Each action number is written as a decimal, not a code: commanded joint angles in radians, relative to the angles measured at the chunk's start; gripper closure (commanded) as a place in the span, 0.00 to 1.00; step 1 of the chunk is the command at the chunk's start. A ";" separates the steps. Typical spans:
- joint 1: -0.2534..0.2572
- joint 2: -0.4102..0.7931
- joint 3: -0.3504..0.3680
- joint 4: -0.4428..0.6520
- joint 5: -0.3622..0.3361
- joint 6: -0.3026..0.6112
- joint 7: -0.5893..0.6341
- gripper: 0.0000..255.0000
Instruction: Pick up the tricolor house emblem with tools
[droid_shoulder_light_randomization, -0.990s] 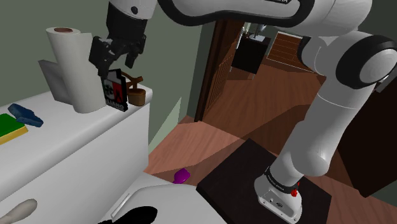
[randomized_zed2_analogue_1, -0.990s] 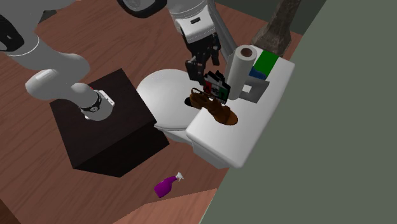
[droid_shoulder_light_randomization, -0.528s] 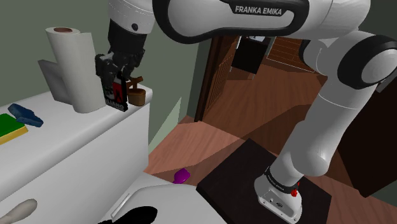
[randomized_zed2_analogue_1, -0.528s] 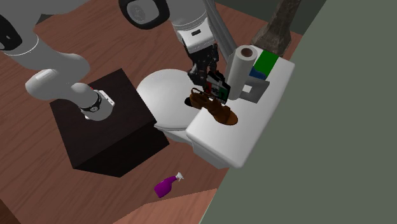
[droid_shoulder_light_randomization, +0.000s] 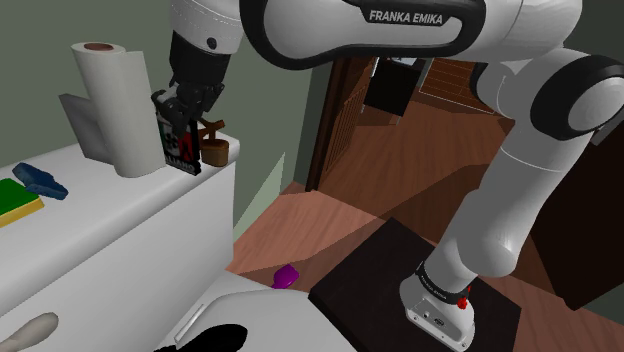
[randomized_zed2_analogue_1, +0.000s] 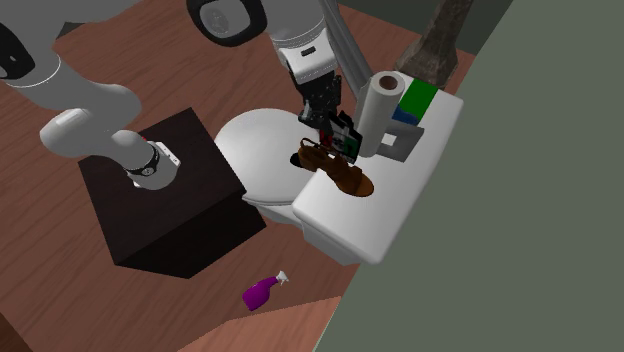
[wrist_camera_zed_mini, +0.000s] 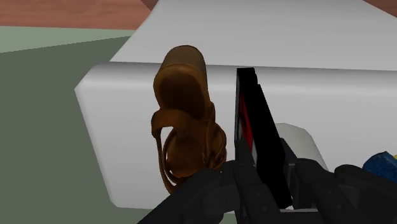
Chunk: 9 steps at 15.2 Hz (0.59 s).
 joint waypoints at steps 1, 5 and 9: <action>0.000 -0.001 0.000 -0.001 0.001 0.000 -0.001 1.00; 0.006 0.012 0.003 0.067 -0.004 -0.058 -0.004 1.00; 0.014 0.030 0.006 0.142 -0.014 -0.118 -0.006 1.00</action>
